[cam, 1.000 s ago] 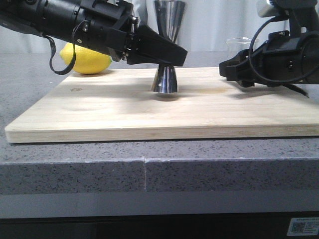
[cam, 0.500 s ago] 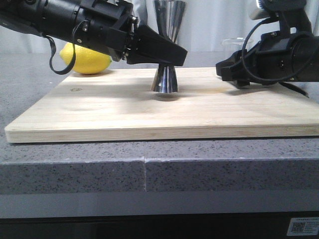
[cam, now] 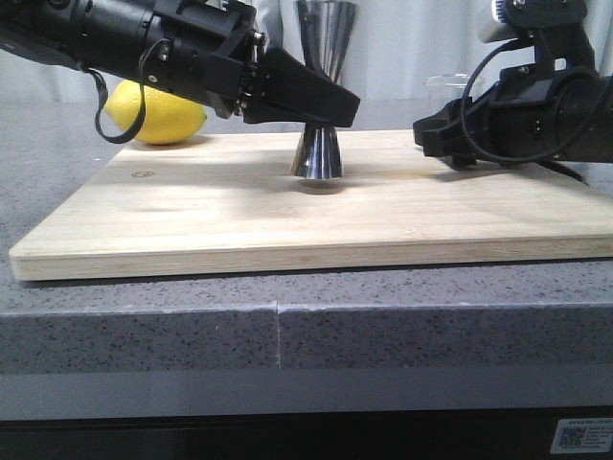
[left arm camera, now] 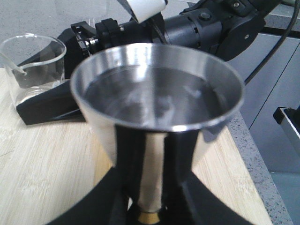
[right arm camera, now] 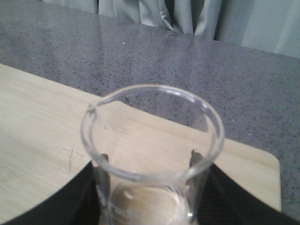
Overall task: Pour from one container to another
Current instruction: 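Lower the empty beaker onto the board with the right gripper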
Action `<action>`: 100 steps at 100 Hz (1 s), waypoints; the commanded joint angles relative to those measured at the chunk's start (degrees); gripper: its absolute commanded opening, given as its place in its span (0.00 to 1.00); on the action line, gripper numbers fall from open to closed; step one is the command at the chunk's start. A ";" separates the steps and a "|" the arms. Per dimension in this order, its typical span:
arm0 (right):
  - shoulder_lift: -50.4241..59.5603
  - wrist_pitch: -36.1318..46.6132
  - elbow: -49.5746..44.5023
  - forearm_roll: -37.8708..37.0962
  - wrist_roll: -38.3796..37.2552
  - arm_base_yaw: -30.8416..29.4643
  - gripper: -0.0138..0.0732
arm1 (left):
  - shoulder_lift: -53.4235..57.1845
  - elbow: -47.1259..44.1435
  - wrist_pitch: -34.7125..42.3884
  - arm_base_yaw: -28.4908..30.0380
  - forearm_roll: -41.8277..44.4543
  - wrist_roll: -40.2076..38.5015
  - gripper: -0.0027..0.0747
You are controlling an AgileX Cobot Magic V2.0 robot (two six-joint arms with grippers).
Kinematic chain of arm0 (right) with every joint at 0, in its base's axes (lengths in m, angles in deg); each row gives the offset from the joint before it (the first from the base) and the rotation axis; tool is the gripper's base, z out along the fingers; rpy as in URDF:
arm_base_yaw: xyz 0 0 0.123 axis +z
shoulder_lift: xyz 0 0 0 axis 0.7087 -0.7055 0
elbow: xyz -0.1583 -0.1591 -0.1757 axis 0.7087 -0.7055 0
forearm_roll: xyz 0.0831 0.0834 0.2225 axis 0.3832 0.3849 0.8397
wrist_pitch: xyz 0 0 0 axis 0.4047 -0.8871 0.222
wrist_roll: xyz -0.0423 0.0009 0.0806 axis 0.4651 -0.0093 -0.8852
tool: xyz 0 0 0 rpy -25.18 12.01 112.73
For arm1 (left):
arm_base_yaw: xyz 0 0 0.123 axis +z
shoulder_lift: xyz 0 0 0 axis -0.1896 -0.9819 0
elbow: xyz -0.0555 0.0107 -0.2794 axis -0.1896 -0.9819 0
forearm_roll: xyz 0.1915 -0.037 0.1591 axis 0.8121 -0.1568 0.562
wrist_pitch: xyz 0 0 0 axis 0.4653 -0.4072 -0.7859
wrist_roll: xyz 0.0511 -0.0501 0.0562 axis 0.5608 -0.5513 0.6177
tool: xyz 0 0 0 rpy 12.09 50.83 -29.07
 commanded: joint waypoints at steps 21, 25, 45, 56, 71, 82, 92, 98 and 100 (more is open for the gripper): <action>1.47 2.97 0.97 0.35 0.40 -0.39 0.49 | 3.86 1.64 4.82 -0.48 -4.12 -0.60 0.18; 1.47 3.05 0.97 0.35 0.40 -0.39 0.49 | 3.86 1.64 4.82 -0.48 -4.12 -0.60 0.18; 1.47 3.19 0.97 0.44 0.40 -0.39 0.49 | 3.86 1.64 4.82 -0.48 -4.12 -0.60 0.18; 1.47 3.19 0.97 0.44 0.40 -0.39 0.49 | 3.86 1.64 4.82 -0.48 -4.12 -0.60 0.18; 1.47 3.19 0.97 0.44 0.40 -0.39 0.50 | 3.86 1.64 4.82 -0.48 -4.12 -0.60 0.18; 1.47 3.19 0.97 0.44 0.40 -0.39 0.53 | 3.86 1.64 4.82 -0.48 -4.12 -0.60 0.18; 1.47 3.19 0.97 0.70 0.40 -0.39 0.60 | 3.86 1.64 4.82 -0.48 -4.12 -0.60 0.18; 1.47 3.19 0.97 1.19 0.40 -0.39 0.64 | 3.86 1.64 4.82 -0.48 -4.12 -0.60 0.18; 1.47 3.19 0.97 1.33 0.40 -0.39 0.65 | 3.86 1.64 4.82 -0.48 -4.12 -0.60 0.18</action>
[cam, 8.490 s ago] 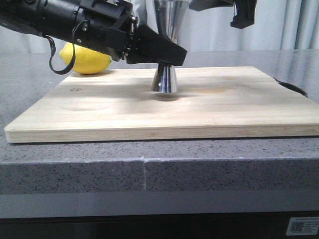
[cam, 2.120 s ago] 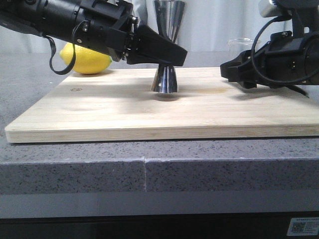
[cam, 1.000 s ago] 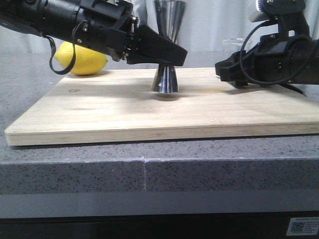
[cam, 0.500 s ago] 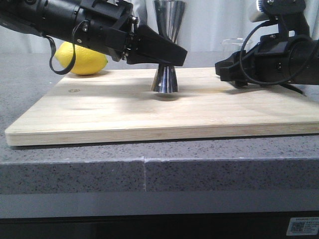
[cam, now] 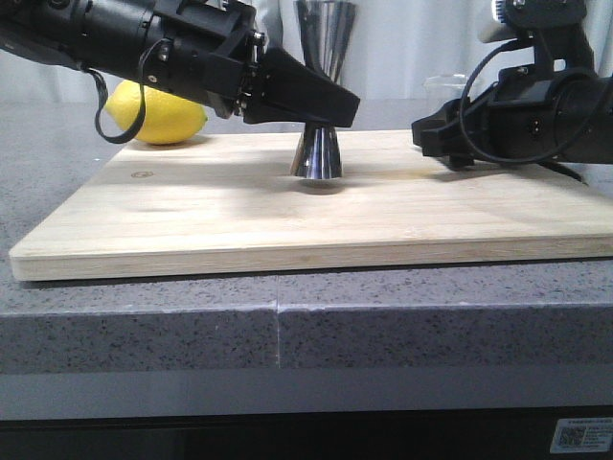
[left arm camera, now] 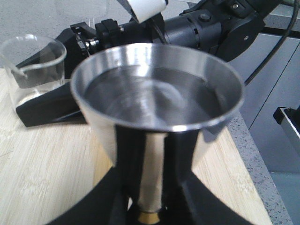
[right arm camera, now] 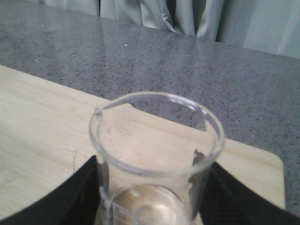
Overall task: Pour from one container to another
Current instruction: 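Lower the empty beaker onto the board with the right gripper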
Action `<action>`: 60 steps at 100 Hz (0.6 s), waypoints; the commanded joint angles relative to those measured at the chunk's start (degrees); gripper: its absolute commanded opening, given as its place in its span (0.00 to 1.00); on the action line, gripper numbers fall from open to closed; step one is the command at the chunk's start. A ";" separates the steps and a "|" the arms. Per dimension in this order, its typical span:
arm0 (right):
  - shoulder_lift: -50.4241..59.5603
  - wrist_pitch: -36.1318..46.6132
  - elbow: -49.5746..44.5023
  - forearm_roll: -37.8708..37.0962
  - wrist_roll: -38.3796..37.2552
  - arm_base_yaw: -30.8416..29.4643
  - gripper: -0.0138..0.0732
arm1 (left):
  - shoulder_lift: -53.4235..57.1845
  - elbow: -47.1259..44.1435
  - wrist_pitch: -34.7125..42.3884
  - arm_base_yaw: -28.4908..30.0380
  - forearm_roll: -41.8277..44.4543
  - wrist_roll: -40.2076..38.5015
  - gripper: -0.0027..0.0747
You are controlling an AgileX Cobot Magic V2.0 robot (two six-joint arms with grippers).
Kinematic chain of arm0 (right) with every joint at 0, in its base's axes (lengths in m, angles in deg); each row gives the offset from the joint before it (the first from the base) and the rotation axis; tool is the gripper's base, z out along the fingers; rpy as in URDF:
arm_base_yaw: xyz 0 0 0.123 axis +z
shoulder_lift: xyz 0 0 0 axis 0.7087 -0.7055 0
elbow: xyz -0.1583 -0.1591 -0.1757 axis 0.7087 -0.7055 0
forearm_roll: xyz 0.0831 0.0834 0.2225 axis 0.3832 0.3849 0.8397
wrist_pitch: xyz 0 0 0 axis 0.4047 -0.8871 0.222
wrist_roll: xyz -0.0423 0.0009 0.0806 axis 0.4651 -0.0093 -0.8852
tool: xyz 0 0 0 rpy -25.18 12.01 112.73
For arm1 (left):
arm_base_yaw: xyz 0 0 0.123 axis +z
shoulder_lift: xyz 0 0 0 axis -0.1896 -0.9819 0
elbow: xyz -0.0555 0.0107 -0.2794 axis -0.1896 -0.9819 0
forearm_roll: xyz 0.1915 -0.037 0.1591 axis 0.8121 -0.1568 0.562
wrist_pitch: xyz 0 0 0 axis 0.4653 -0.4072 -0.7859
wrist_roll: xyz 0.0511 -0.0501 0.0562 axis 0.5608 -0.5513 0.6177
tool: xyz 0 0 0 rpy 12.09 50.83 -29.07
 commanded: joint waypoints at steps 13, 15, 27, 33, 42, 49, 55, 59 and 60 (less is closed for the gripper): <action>1.63 2.61 0.97 1.27 0.30 -0.29 0.66 | 3.86 1.64 4.82 -0.48 -4.12 -0.60 0.18; 1.63 2.61 0.97 1.27 0.30 -0.29 0.66 | 3.86 1.64 4.82 -0.48 -4.12 -0.60 0.18; 1.63 2.61 0.97 1.27 0.30 -0.29 0.66 | 3.86 1.64 4.72 -0.48 -4.12 -0.60 0.18; 1.63 2.61 0.97 1.27 0.30 -0.29 0.66 | 3.86 1.64 4.72 -0.48 -4.12 -0.60 0.18; 2.03 2.50 0.97 1.27 0.30 -0.29 0.66 | 3.86 1.64 4.72 -0.48 -4.12 -0.60 0.18; 2.78 1.77 0.97 1.27 0.30 -0.29 0.66 | 3.86 1.64 4.72 -0.48 -4.12 -0.60 0.18; 3.60 0.90 0.97 1.27 0.30 -0.29 0.66 | 3.86 1.64 4.72 -0.48 -4.12 -0.60 0.18; 4.27 0.16 0.97 1.27 0.30 -0.29 0.66 | 3.86 1.64 4.72 -0.48 -4.12 -0.60 0.18; 4.27 -0.01 0.97 1.27 0.30 -0.29 0.66 | 3.86 1.64 4.72 -0.48 -4.12 -0.60 0.18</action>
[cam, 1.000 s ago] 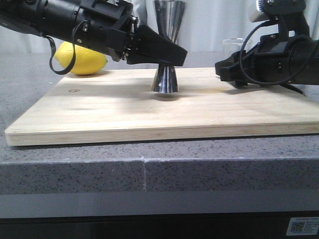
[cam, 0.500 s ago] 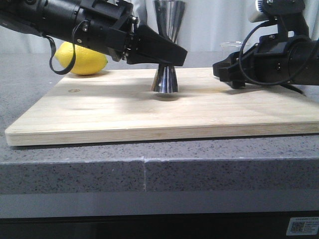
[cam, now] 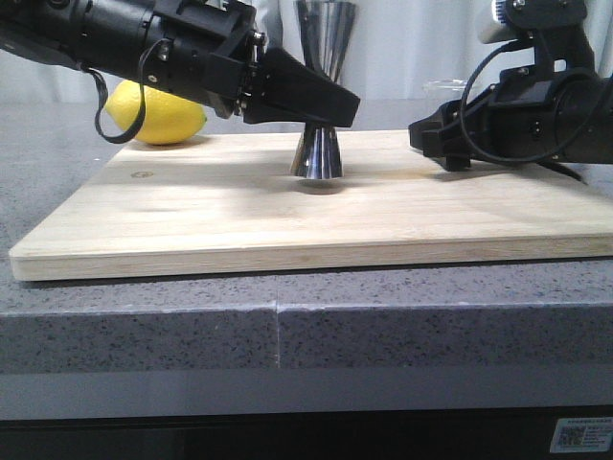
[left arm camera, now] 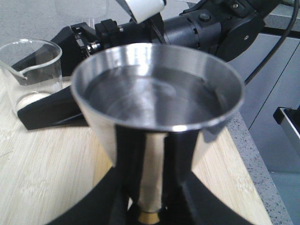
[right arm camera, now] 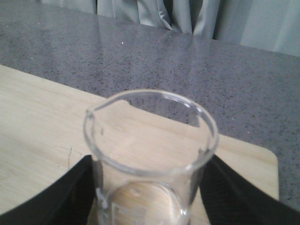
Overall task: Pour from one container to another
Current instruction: 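Lower the empty beaker onto the board with the right gripper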
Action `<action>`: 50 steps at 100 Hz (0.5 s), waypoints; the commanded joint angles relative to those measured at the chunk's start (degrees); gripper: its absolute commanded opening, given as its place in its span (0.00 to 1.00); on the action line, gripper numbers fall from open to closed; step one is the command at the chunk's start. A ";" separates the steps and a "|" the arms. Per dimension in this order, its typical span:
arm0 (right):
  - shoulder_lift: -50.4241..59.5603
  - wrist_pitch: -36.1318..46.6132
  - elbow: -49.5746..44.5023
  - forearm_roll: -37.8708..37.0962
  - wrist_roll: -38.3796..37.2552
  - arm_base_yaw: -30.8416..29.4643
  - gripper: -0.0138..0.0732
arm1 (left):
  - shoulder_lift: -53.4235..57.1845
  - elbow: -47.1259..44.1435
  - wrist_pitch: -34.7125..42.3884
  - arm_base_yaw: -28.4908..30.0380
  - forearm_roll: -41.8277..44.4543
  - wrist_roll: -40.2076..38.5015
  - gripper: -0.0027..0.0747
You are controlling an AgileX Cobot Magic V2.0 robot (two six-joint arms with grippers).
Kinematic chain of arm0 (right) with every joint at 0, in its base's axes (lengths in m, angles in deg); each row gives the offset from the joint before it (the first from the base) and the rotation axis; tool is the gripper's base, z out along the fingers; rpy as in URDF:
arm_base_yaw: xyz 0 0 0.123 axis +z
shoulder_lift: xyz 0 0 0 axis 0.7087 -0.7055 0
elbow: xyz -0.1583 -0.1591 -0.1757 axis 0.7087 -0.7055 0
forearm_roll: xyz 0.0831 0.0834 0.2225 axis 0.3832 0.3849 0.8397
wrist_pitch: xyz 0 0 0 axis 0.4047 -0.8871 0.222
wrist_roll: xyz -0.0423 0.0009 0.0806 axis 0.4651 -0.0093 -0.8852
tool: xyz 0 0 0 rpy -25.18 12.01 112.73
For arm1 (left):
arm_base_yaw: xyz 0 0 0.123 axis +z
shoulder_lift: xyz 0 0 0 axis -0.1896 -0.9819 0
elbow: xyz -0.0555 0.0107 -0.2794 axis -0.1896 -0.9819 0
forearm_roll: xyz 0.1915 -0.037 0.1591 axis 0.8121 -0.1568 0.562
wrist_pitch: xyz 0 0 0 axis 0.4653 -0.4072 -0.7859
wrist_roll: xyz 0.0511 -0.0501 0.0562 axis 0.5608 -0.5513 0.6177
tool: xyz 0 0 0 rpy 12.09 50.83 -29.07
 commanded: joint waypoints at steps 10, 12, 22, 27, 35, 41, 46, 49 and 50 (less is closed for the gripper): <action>5.07 -1.43 0.86 0.86 0.30 -0.29 0.66 | 3.86 1.64 4.72 -0.48 -4.12 -0.60 0.18; 5.29 -1.94 0.72 0.86 0.30 -0.29 0.66 | 3.86 1.64 4.72 -0.48 -4.12 -0.60 0.18; 6.82 -1.88 -0.10 0.86 0.30 -0.29 0.66 | 3.86 1.64 4.72 -0.48 -4.12 -0.60 0.18; 7.75 -2.01 -0.53 0.86 0.30 -0.29 0.66 | 3.86 1.64 4.72 -0.48 -4.12 -0.60 0.18; 8.89 -2.33 -1.21 0.86 0.30 -0.29 0.66 | 3.86 1.64 4.61 -0.48 -4.12 -0.60 0.18; 9.78 -2.71 -1.59 0.86 0.20 -0.29 0.66 | 3.86 1.64 4.61 -0.48 -4.12 -0.60 0.18; 10.48 -2.83 -2.09 0.86 0.20 -0.29 0.66 | 3.86 1.64 4.61 -0.48 -4.12 -0.60 0.18; 10.95 -2.83 -2.39 0.53 0.07 -0.19 0.66 | 3.86 1.64 4.61 -0.48 -4.12 -0.60 0.18; 11.11 -2.93 -2.37 0.39 0.07 -0.19 0.66 | 3.86 1.64 4.61 -0.48 -4.12 -0.60 0.18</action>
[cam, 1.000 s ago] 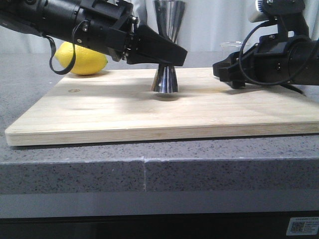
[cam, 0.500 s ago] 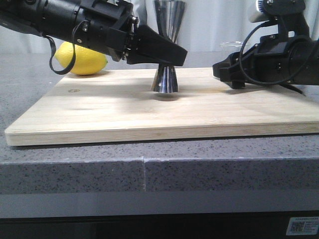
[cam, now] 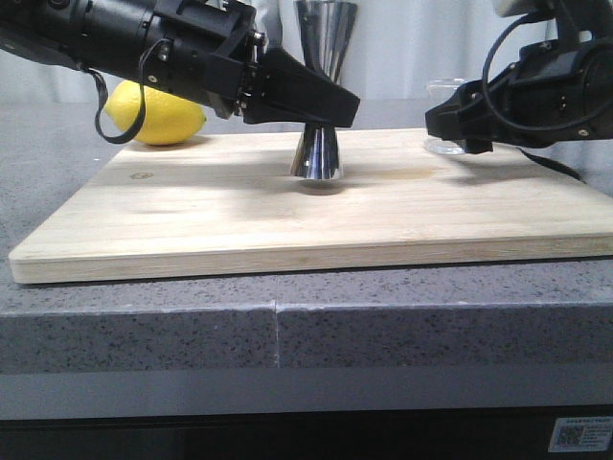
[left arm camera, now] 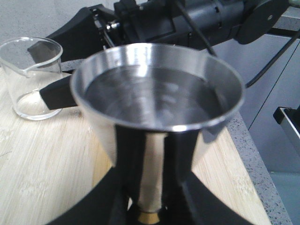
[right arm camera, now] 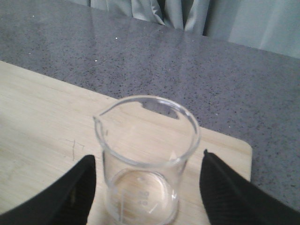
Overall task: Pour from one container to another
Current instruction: 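Lower the empty beaker onto the board with the right gripper, then open the right gripper and lift it off the beaker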
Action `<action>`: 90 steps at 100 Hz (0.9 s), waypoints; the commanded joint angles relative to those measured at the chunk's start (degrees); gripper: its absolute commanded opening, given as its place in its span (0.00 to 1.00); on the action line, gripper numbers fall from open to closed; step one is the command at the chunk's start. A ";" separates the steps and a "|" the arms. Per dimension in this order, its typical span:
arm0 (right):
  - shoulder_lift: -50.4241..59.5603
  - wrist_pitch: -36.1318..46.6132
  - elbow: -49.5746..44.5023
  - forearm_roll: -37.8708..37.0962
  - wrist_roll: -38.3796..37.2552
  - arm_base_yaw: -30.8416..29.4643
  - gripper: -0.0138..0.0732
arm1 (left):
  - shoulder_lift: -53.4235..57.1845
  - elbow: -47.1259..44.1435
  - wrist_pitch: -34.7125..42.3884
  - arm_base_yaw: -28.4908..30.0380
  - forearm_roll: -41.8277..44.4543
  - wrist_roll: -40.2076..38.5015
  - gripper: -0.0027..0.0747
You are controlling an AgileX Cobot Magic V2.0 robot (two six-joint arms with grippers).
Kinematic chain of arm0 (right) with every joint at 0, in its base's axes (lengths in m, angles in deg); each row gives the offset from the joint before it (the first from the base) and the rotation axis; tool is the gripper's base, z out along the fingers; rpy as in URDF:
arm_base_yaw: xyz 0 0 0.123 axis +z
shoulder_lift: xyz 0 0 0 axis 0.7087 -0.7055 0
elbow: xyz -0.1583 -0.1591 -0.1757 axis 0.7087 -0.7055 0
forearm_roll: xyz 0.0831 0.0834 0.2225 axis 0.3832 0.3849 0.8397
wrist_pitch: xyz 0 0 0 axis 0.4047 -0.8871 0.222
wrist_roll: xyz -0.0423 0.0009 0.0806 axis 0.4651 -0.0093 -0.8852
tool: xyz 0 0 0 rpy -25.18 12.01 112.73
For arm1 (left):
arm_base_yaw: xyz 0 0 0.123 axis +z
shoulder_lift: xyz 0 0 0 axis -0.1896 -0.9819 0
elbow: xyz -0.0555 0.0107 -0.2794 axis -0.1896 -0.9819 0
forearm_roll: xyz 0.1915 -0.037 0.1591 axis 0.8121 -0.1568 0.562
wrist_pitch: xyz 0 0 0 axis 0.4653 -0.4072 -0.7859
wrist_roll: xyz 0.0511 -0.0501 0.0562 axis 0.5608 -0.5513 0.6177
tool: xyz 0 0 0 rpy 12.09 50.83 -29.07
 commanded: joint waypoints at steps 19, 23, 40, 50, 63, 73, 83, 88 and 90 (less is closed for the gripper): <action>6.86 3.28 -3.01 0.39 -0.28 -0.07 0.66 | 3.86 1.64 4.61 -0.48 -4.12 -0.60 0.18; 7.53 3.28 -3.91 0.39 -0.28 -0.07 0.66 | 3.86 1.64 4.61 -0.48 -4.12 -0.60 0.18; 10.82 3.74 -5.84 0.27 -2.85 -0.07 0.66 | 3.86 1.64 4.38 -0.48 -4.12 -0.60 0.18; 13.24 3.43 -6.73 -0.36 -3.93 -0.07 0.66 | 3.86 1.64 4.38 -0.48 -4.12 -0.60 0.18; 17.22 0.99 -8.02 -1.90 -4.05 -0.07 0.66 | 3.86 1.64 4.38 -0.48 -4.12 -0.60 0.18; 20.29 -2.80 -8.57 -2.82 -4.05 -0.07 0.66 | 3.86 1.64 4.38 -0.48 -4.12 -0.60 0.18; 23.36 -5.47 -8.60 -2.94 -4.05 -0.07 0.66 | 3.86 1.64 4.38 -0.48 -4.12 -0.60 0.18; 25.01 -5.74 -8.60 -2.94 -4.05 -0.07 0.66 | 3.86 1.64 4.38 -0.48 -4.12 -0.60 0.18; 25.71 -5.74 -8.60 -2.94 -4.05 -0.07 0.66 | 3.86 1.64 4.38 -0.48 -4.12 -0.60 0.18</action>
